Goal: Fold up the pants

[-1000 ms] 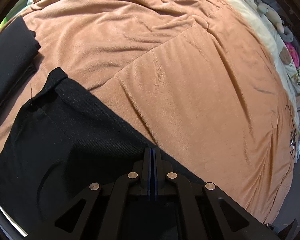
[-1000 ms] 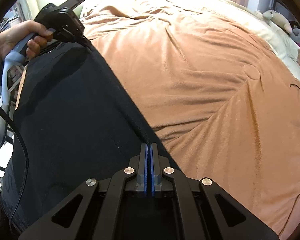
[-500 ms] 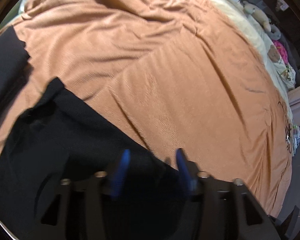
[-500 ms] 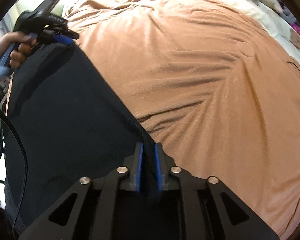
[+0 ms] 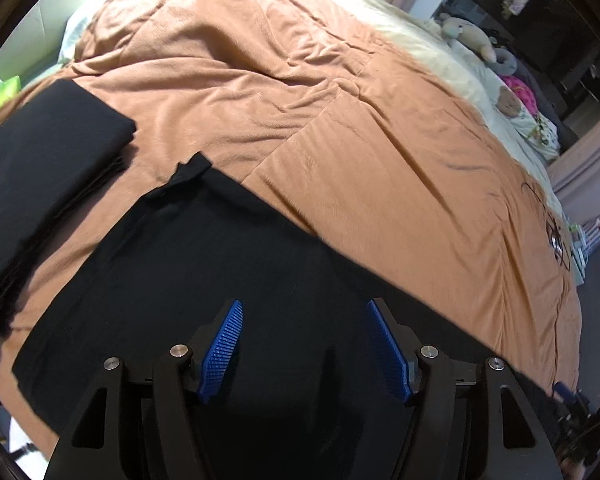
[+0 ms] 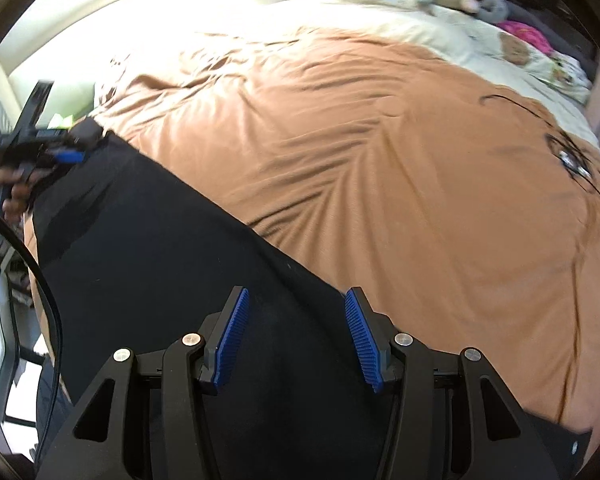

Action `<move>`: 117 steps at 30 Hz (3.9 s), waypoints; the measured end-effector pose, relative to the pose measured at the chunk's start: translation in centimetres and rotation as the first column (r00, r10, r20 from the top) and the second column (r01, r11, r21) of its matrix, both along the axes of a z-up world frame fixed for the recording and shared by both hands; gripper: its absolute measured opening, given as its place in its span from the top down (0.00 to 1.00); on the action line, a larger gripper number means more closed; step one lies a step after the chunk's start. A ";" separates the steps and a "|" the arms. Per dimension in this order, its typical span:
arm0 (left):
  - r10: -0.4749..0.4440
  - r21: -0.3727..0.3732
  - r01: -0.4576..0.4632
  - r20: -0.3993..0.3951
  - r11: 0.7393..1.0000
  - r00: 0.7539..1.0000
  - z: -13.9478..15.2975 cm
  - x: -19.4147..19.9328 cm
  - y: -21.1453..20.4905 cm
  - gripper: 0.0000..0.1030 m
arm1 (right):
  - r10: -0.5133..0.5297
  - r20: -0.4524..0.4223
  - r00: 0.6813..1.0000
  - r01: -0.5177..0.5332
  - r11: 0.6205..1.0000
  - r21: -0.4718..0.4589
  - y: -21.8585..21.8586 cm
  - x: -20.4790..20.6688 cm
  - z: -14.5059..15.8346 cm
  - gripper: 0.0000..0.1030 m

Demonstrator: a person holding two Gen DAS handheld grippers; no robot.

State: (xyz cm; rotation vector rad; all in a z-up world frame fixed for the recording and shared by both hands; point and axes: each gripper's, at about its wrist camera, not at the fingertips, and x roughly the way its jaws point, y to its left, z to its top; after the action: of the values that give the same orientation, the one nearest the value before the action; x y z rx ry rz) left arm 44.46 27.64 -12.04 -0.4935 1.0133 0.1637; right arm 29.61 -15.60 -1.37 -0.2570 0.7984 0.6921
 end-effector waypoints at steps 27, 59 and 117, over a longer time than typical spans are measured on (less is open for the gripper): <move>0.016 -0.050 -0.012 0.085 0.999 0.996 -1.4 -14.9 4.5 0.35 | -0.157 -0.100 0.982 0.169 0.978 0.121 -8.0 -11.4 -2.9 0.53; 0.263 -0.359 -0.210 0.104 0.909 0.959 -6.6 -16.0 13.8 0.58 | -0.182 -0.188 0.965 0.212 0.964 0.159 -3.9 -13.1 -6.0 0.53; 0.348 -0.479 -0.243 0.144 0.843 0.926 -7.7 -16.5 12.4 0.87 | -0.292 -0.263 0.920 0.304 0.953 0.007 3.5 -3.2 -7.5 0.91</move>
State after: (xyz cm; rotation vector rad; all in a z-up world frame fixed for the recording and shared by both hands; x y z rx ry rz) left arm 27.91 40.05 -19.70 -1.0806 0.7397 0.1424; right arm 26.44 -12.07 -8.82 0.0035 1.0448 0.4594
